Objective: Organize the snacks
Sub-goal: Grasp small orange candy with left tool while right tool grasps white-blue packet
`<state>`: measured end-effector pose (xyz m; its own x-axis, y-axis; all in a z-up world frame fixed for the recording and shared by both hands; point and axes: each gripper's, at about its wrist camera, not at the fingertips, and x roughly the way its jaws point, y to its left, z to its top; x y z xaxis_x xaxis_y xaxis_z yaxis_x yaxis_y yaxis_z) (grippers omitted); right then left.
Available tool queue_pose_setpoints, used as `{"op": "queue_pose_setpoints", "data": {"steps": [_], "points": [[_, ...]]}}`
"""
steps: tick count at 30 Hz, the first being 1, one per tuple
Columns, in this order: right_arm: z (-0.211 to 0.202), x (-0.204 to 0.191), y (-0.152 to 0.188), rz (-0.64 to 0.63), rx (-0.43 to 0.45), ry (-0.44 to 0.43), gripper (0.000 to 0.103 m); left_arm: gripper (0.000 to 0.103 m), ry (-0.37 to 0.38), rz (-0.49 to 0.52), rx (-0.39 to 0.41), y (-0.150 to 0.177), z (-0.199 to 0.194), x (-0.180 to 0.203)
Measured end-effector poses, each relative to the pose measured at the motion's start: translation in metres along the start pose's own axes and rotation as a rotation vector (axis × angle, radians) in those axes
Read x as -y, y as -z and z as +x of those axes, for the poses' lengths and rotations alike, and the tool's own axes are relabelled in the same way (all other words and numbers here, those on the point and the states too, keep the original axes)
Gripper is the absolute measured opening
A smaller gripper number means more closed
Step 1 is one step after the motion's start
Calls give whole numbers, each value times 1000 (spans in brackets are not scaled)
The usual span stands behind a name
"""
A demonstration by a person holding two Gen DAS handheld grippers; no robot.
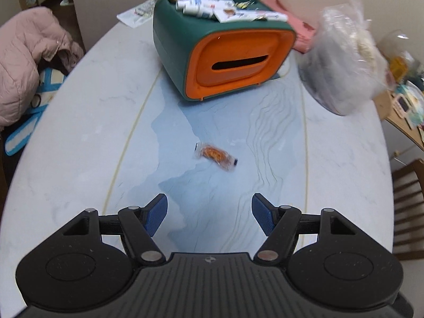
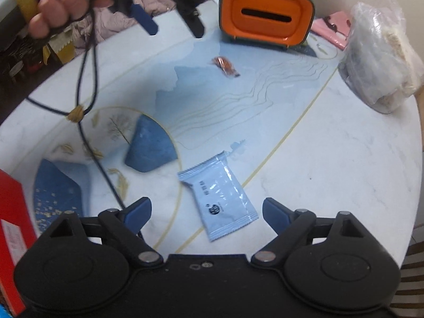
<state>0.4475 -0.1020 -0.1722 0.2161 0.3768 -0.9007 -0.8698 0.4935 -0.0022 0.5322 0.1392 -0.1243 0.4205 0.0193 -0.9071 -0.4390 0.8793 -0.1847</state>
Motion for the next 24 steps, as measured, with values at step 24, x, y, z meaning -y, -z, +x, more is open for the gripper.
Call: {"op": "queue_pose_setpoints", "data": {"steps": [24], "points": [[41, 11, 0, -147, 48, -75, 82, 55, -34, -264, 11, -34, 96, -4]]}}
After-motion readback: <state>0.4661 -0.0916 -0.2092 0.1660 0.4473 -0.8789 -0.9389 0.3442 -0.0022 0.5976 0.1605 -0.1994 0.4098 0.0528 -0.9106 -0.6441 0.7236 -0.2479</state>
